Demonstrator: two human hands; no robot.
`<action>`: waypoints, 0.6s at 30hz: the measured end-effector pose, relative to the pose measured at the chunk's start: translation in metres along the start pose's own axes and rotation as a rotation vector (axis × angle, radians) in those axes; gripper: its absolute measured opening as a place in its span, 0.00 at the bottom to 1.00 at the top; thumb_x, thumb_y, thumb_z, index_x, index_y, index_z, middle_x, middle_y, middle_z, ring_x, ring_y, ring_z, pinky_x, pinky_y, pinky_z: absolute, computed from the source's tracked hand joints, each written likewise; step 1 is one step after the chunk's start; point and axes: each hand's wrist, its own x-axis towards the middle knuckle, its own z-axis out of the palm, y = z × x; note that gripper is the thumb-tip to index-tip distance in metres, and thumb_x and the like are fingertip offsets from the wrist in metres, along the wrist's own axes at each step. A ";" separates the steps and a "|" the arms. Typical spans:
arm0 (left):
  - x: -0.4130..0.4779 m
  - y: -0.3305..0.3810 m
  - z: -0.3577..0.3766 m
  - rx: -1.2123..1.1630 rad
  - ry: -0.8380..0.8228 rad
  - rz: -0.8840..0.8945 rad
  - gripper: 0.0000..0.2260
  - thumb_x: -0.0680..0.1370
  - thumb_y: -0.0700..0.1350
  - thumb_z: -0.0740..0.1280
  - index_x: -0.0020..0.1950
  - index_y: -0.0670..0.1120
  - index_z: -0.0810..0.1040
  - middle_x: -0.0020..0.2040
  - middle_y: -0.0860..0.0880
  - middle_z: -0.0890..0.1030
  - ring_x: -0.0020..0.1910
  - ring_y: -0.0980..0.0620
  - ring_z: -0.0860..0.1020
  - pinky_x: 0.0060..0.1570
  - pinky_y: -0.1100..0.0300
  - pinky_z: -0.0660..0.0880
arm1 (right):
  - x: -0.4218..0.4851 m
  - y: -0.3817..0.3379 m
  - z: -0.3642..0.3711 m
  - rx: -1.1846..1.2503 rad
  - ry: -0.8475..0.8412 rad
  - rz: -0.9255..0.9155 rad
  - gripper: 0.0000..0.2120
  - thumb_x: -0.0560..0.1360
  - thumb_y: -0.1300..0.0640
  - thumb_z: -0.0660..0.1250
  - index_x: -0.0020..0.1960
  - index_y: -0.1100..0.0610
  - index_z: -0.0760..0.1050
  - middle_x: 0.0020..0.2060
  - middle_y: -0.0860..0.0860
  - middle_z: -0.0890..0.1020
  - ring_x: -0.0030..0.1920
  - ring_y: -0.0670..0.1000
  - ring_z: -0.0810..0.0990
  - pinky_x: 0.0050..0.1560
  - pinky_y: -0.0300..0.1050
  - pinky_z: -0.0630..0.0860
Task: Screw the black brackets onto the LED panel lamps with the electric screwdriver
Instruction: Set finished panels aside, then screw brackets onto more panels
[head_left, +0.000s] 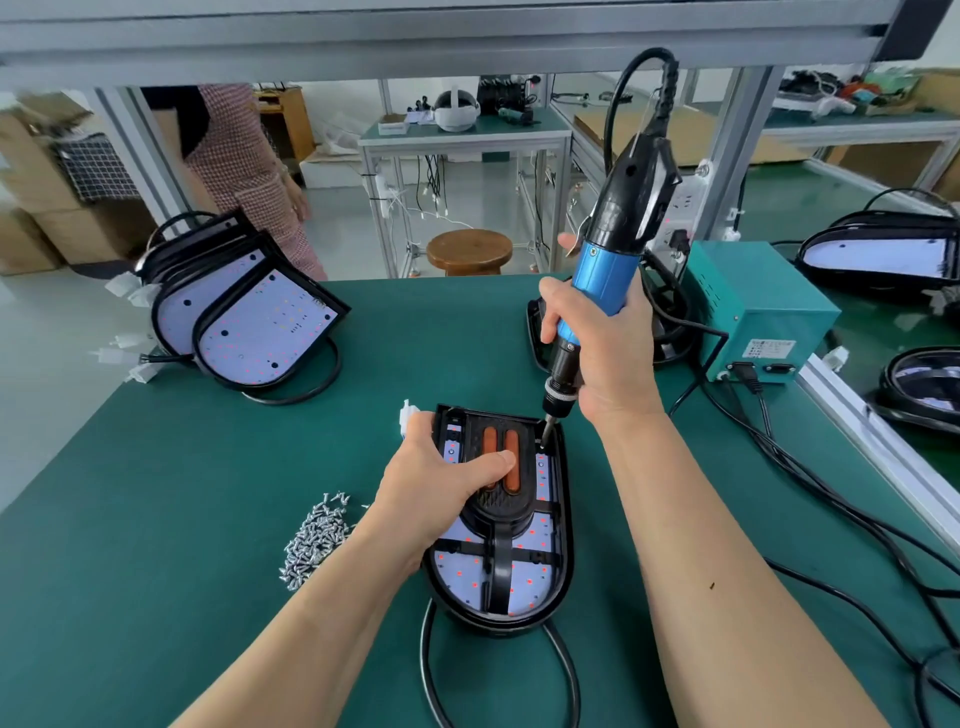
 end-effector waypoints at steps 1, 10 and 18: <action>0.000 0.000 -0.001 -0.002 -0.002 0.001 0.26 0.60 0.56 0.81 0.53 0.54 0.74 0.44 0.56 0.86 0.44 0.54 0.85 0.54 0.47 0.81 | -0.001 -0.002 0.001 0.015 -0.019 -0.004 0.17 0.72 0.59 0.72 0.59 0.51 0.77 0.29 0.54 0.74 0.30 0.50 0.73 0.39 0.40 0.75; -0.003 0.004 0.001 0.010 0.014 -0.017 0.28 0.59 0.56 0.80 0.55 0.53 0.73 0.46 0.54 0.86 0.47 0.52 0.85 0.55 0.47 0.81 | -0.006 -0.040 -0.010 0.305 0.067 -0.073 0.12 0.73 0.58 0.72 0.55 0.57 0.75 0.29 0.50 0.74 0.27 0.48 0.73 0.32 0.40 0.72; -0.018 0.014 0.002 0.262 0.093 0.053 0.23 0.71 0.66 0.71 0.56 0.51 0.75 0.49 0.55 0.82 0.53 0.51 0.80 0.56 0.54 0.76 | -0.058 -0.017 -0.039 0.447 0.433 0.235 0.11 0.79 0.51 0.68 0.57 0.56 0.72 0.39 0.50 0.73 0.36 0.47 0.72 0.36 0.40 0.65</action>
